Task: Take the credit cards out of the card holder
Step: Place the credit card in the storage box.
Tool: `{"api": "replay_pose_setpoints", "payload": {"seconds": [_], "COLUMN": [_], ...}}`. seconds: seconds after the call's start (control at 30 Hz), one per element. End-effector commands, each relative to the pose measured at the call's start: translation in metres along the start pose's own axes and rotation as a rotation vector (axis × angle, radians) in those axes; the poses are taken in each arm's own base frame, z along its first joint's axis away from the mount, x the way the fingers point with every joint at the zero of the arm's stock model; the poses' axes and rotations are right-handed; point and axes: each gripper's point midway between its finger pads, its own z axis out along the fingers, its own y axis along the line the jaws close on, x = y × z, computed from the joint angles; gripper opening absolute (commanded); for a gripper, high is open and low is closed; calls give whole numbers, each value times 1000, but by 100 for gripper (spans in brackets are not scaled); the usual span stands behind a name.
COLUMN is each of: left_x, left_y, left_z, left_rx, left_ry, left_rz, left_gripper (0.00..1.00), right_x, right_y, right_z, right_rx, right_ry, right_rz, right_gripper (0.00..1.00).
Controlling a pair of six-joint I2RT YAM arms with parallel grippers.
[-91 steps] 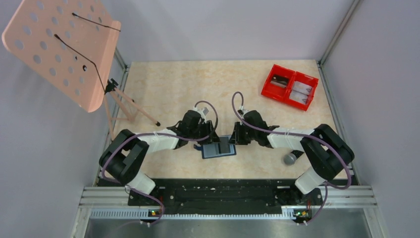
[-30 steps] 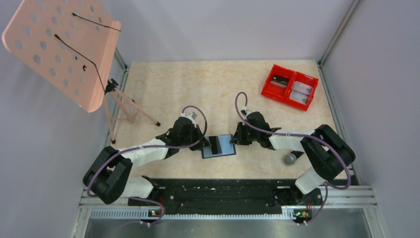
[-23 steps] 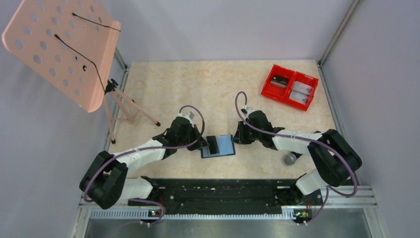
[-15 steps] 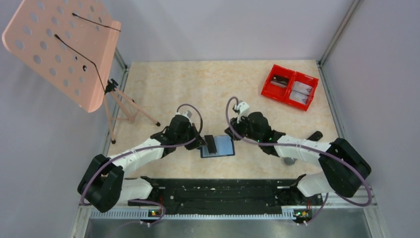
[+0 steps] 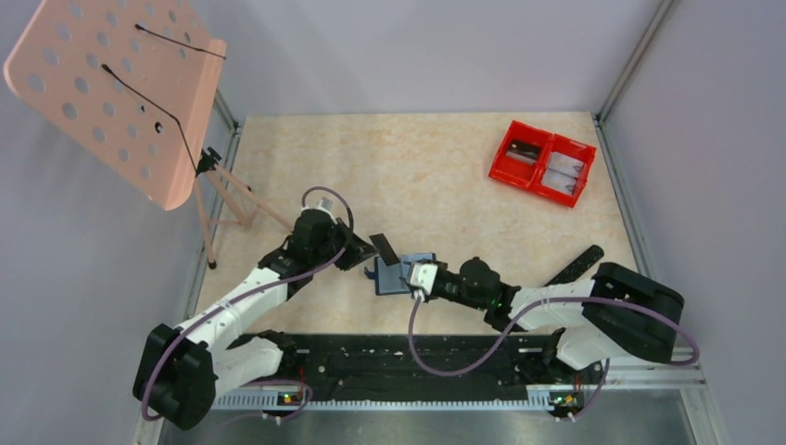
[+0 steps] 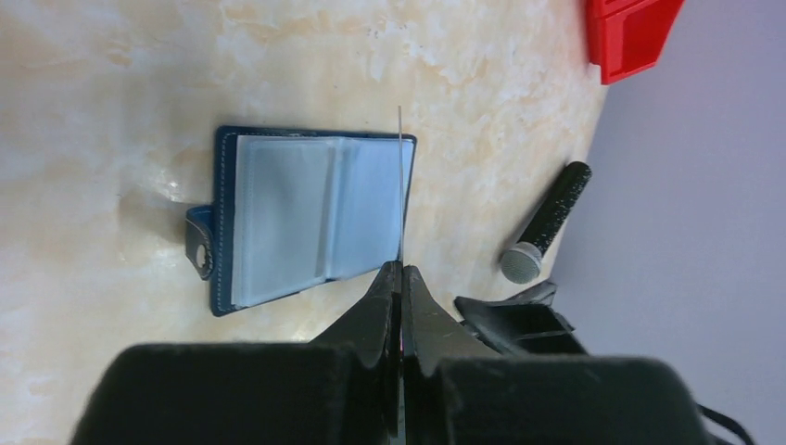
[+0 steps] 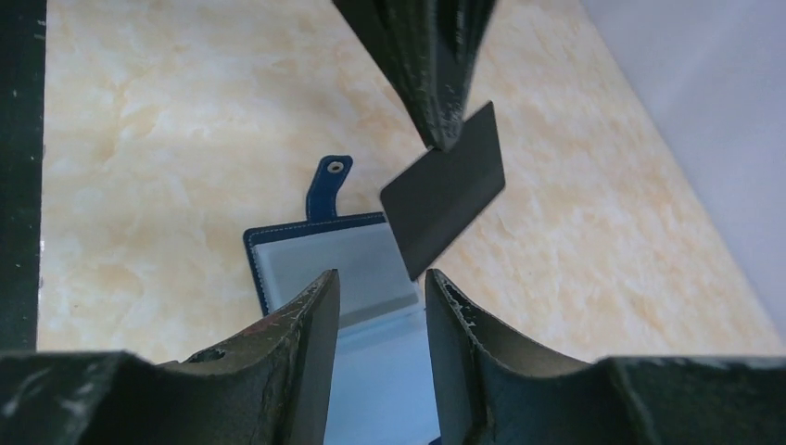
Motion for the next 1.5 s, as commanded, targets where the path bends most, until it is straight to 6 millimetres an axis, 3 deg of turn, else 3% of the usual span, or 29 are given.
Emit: {"api": "replay_pose_setpoints", "payload": {"seconds": [0.0, 0.13, 0.33, 0.47, 0.53, 0.77, 0.83, 0.93, 1.0, 1.17, 1.47], "left_x": [0, 6, 9, 9, 9, 9, 9, 6, 2, -18, -45], "left_y": [-26, -32, -32, -33, -34, -39, -39, -37, -31, -25, -20], "left_z": [-7, -9, -10, -12, -13, -16, -16, -17, -20, -33, -53], "left_rx": [101, 145, 155, 167, 172, 192, 191, 164, 114, 47, -7], "left_ry": [18, 58, 70, 64, 65, 80, 78, 66, 41, -74, -232], "left_rz": [-87, -131, -153, -159, -156, -130, -112, -52, -12, 91, 272], "left_gripper": [0, 0, 0, 0, 0, 0, 6, 45, 57, 66, 65], "right_x": [-32, -41, -35, -30, -30, -28, -26, -21, -16, -17, -24], "right_y": [-14, -18, -19, -19, -18, -15, -16, -25, -24, -29, -51], "right_z": [6, 9, 17, 16, 16, 18, 19, 19, 22, 15, -5], "right_rx": [120, 192, 217, 221, 221, 206, 210, 257, 234, 190, 110], "right_ry": [-124, -145, -109, -90, -89, -68, -52, 13, 64, 46, -17], "right_rz": [-282, -356, -387, -386, -377, -270, -231, -110, -34, 213, 646], "right_gripper": [40, 41, 38, 19, 0, 0, 0, 0, 0, 0, 0]}}
